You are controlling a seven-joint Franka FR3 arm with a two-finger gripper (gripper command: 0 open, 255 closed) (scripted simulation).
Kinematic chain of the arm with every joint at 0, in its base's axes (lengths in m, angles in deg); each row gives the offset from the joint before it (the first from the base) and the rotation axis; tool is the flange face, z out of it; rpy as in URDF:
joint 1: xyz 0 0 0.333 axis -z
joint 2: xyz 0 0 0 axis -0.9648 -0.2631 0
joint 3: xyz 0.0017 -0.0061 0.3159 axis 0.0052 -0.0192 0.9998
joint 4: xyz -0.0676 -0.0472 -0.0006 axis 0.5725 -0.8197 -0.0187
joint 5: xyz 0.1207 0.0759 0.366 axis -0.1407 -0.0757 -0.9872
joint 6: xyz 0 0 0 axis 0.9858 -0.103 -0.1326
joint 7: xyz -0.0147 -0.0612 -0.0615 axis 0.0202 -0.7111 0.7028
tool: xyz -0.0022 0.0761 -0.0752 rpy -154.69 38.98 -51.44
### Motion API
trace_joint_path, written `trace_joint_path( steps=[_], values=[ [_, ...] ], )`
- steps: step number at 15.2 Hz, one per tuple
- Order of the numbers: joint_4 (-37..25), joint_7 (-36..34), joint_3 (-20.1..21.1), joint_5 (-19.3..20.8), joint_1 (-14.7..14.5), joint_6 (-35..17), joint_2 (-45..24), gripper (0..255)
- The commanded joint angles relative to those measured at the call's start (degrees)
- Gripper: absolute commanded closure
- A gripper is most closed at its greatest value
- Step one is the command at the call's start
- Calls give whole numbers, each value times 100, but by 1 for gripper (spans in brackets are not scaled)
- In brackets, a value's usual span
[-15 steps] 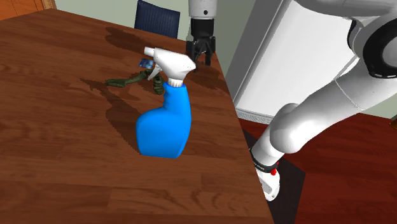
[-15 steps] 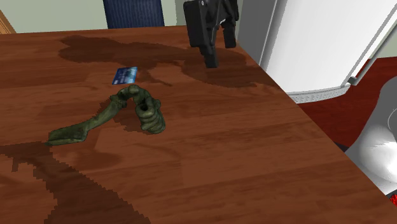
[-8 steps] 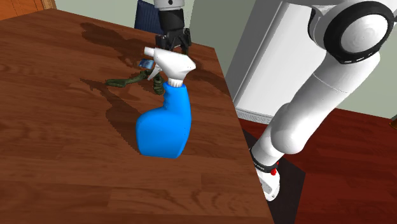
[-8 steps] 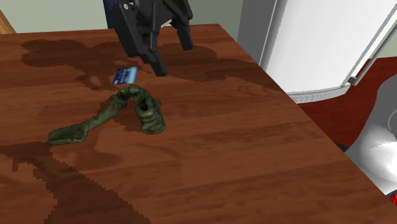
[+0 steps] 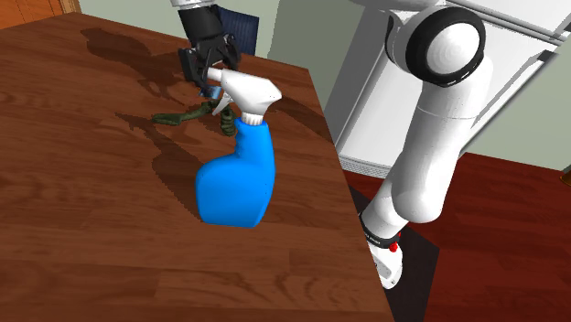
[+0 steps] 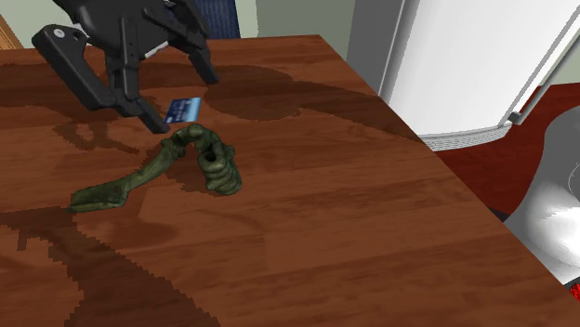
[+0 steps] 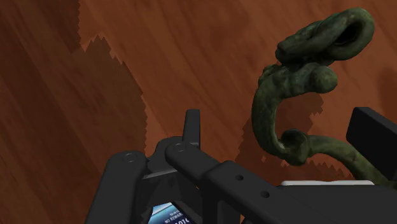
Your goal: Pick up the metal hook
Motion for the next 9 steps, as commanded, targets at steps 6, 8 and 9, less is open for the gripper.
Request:
trace_joint_path(
  steps=[6, 8, 9],
  values=[
    [591, -1, -8, -15, 34, -521, 66, 0],
    [578, -6, -7, -14, 31, -516, 58, 255],
    [569, -5, -7, -14, 31, -508, 58, 255]
  ],
)
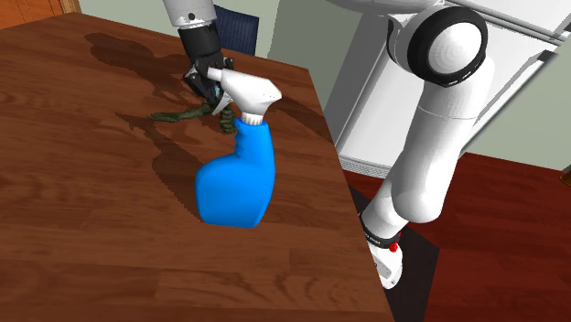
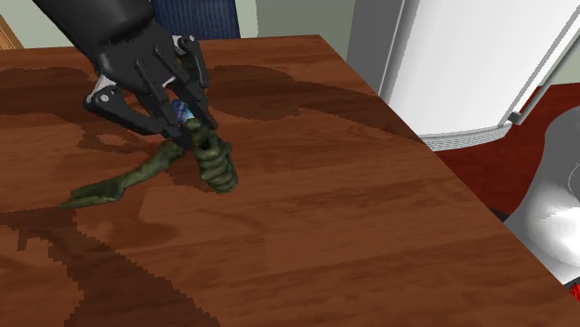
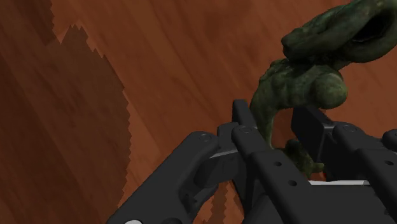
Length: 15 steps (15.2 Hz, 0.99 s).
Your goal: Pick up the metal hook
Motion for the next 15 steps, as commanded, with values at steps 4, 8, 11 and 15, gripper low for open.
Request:
trace_joint_path(
  steps=[4, 8, 11, 15],
  values=[
    [5, 0, 0, 0, 0, -6, -1, 255],
    [31, 4, -1, -3, 4, -21, 10, 255],
    [-256, 1, 5, 8, -16, 228, -29, 255],
    [-680, -7, 12, 32, -52, 574, -110, 255]
  ],
)
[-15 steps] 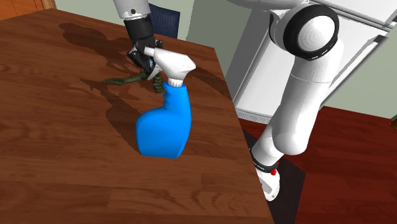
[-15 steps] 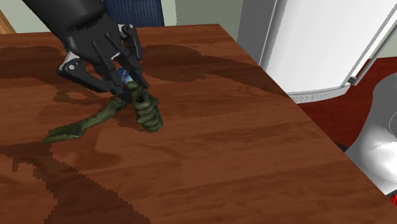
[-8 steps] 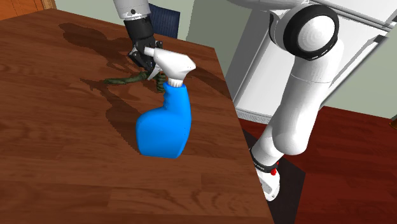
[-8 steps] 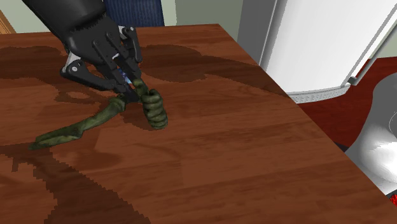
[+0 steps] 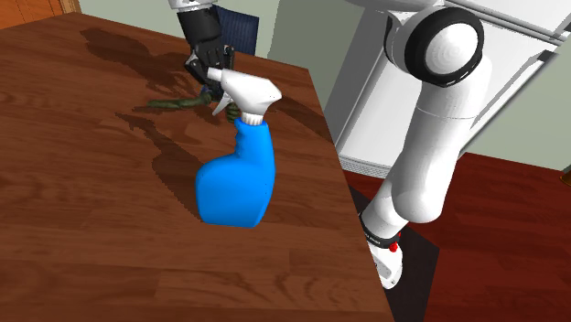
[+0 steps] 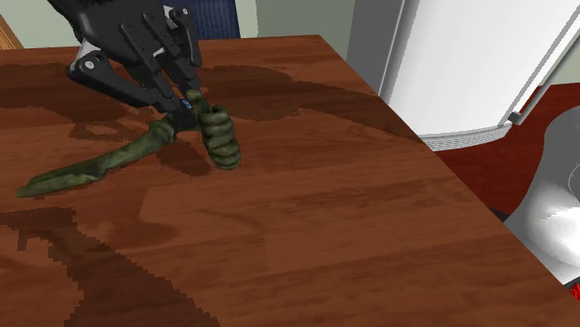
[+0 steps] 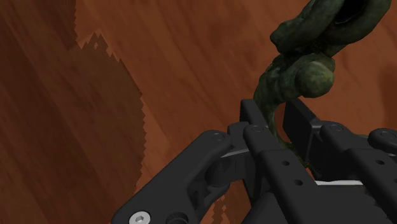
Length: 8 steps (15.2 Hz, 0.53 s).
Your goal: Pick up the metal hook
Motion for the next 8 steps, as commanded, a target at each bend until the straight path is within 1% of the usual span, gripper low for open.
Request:
trace_joint_path(
  steps=[1, 8],
  values=[
    [-246, -5, 5, 13, -21, 203, -45, 255],
    [-1174, -32, 20, 94, -127, 882, -305, 255]
  ],
)
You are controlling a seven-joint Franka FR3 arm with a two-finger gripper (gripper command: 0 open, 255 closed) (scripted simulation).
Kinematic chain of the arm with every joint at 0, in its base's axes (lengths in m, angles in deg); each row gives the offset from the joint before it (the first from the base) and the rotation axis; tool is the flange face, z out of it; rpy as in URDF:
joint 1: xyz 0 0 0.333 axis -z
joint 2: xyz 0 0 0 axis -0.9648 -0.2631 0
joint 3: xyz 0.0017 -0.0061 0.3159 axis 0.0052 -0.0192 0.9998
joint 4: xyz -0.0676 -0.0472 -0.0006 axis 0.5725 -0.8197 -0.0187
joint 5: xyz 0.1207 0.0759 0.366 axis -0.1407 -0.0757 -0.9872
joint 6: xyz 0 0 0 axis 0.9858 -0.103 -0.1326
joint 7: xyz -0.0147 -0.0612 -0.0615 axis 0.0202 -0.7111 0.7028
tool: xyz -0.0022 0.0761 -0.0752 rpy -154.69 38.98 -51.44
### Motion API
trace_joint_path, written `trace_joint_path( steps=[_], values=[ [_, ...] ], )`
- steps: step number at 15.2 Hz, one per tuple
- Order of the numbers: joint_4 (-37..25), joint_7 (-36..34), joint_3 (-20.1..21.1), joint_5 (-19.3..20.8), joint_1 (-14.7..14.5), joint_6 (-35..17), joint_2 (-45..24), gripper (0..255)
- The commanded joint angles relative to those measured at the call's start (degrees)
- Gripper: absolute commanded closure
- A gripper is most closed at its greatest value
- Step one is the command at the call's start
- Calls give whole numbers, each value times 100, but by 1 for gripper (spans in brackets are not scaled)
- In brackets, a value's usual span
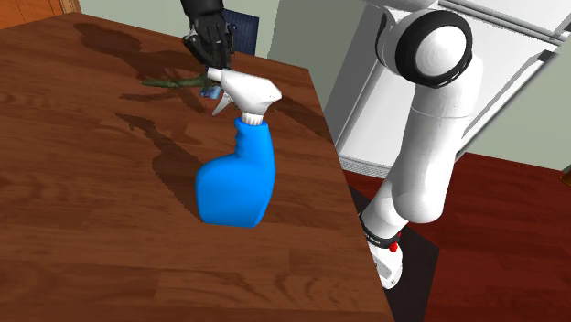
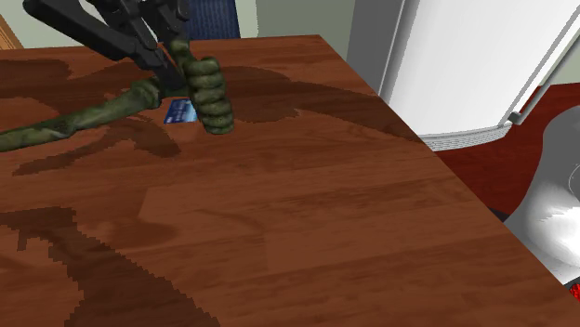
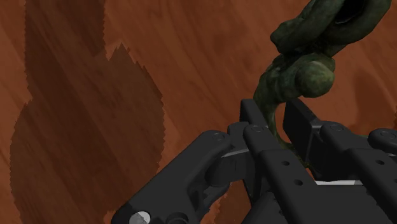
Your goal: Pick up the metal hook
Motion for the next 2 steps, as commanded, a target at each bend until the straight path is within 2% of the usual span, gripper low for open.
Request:
trace_joint_path(
  steps=[1, 2],
  values=[
    [-123, -2, 2, 9, -14, 99, -27, 255],
    [-125, -3, 2, 9, -14, 100, -29, 255]
  ],
)
